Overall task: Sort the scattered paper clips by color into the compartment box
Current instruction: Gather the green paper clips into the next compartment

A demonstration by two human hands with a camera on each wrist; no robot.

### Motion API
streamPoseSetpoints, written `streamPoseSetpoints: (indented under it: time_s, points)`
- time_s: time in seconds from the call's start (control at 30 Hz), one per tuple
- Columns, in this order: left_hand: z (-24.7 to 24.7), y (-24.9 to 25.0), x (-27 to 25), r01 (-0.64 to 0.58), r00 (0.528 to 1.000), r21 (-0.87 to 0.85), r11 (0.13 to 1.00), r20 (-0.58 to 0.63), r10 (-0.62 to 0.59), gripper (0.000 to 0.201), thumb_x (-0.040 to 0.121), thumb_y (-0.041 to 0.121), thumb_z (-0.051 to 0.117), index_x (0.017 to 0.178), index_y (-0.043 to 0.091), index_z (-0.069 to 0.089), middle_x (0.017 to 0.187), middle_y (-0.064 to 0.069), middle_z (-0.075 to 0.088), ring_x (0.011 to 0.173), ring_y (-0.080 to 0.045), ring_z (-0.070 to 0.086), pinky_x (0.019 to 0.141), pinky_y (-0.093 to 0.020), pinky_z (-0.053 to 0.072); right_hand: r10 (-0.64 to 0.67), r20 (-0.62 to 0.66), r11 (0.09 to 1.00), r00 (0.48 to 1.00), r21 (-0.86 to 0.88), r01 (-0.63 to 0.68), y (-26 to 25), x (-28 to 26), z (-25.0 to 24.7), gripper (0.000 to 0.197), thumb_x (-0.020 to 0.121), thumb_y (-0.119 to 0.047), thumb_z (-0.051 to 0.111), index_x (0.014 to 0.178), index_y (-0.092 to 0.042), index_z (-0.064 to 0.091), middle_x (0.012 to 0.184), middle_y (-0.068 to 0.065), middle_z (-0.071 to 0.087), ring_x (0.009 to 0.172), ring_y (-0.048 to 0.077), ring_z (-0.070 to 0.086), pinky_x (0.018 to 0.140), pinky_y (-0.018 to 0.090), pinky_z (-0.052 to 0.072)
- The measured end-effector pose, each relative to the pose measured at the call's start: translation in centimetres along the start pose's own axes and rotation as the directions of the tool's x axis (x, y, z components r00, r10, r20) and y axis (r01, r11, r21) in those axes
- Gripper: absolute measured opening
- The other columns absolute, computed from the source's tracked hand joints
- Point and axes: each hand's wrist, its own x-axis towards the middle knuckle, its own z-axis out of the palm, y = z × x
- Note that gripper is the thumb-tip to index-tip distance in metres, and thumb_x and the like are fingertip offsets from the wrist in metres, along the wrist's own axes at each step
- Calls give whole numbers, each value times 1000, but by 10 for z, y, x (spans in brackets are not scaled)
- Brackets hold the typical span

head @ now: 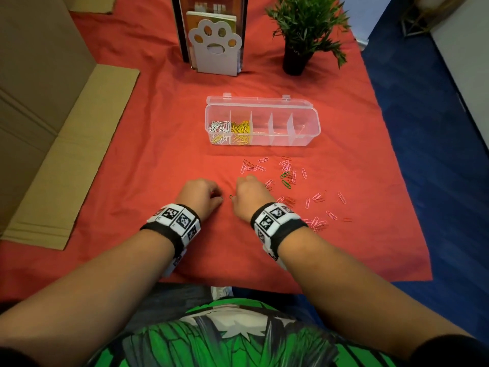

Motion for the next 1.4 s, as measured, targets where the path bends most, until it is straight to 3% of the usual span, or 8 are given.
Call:
streamPoseSetpoints:
  time_s: [0.4, 0.47, 0.57, 0.63, 0.77, 1.03, 1.2, 1.4]
  points:
    - [0, 7, -5, 201, 977, -118, 972, 95, -190, 25, 89, 21, 47, 92, -1, 59, 100, -27, 62, 94, -38, 58, 80, -38, 43, -76, 106, 977, 991, -189, 95, -1, 2, 13, 38, 86, -7, 43, 122, 6, 45, 122, 22, 47, 115, 37, 50, 96, 41, 43]
    - [-9, 8, -6, 429, 903, -475, 768, 248, -351, 27, 84, 24, 45, 83, 1, 59, 81, -25, 62, 72, -35, 60, 64, -34, 45, -103, 129, 985, 986, -126, 119, 2, 0, 10, 35, 84, -6, 45, 117, 6, 48, 119, 23, 51, 114, 37, 51, 97, 39, 42]
    - [-22, 10, -7, 612, 770, -771, 175, 529, -357, 15, 74, 16, 36, 62, 14, 45, 44, -1, 48, 35, -13, 38, 39, -14, 29, -11, 131, 991, 991, 136, -7, 18, -6, 2, 29, 82, -5, 49, 111, -1, 52, 113, 20, 60, 108, 31, 57, 91, 33, 45]
    - [-32, 15, -6, 628, 753, -778, 39, 593, -286, 10, 63, 12, 37, 62, 15, 46, 45, 1, 48, 34, -11, 39, 39, -12, 32, 88, 192, 922, 977, 356, -154, 32, -9, -7, 23, 83, -4, 48, 104, -10, 58, 100, 10, 66, 89, 17, 63, 77, 23, 48]
    - [-47, 40, 17, 606, 787, -789, 99, 578, -213, 26, 76, 6, 31, 71, 13, 55, 49, 0, 58, 38, -10, 51, 43, -14, 45, 201, 242, 724, 949, 616, -310, 55, -20, -29, 27, 89, -5, 49, 69, -22, 54, 49, -11, 51, 32, -5, 44, 35, 8, 29]
    - [-79, 104, 88, 469, 883, -847, 252, 447, -142, 20, 86, 4, 33, 88, 10, 52, 74, -3, 53, 62, -13, 52, 56, -20, 50, -40, 177, 983, 983, 183, 7, 34, -17, -10, 24, 83, -14, 49, 103, -9, 60, 105, 20, 59, 98, 33, 57, 85, 34, 47]
    - [-90, 132, 118, 434, 893, -882, 186, 392, -222, 15, 83, 0, 33, 75, 10, 39, 68, -5, 43, 58, -15, 43, 60, -22, 46, -96, 162, 930, 982, 367, 31, 14, -9, 7, 18, 86, -13, 40, 91, -21, 55, 80, 3, 52, 76, 21, 49, 75, 38, 48]
    - [-82, 132, 140, 454, 872, -880, 142, 405, -276, 4, 80, 4, 42, 82, 7, 44, 92, -11, 48, 69, -20, 48, 64, -28, 50, 50, 185, 952, 981, 287, -103, 6, -7, 3, 34, 95, -31, 34, 112, -9, 53, 118, 22, 56, 107, 39, 57, 90, 40, 44]
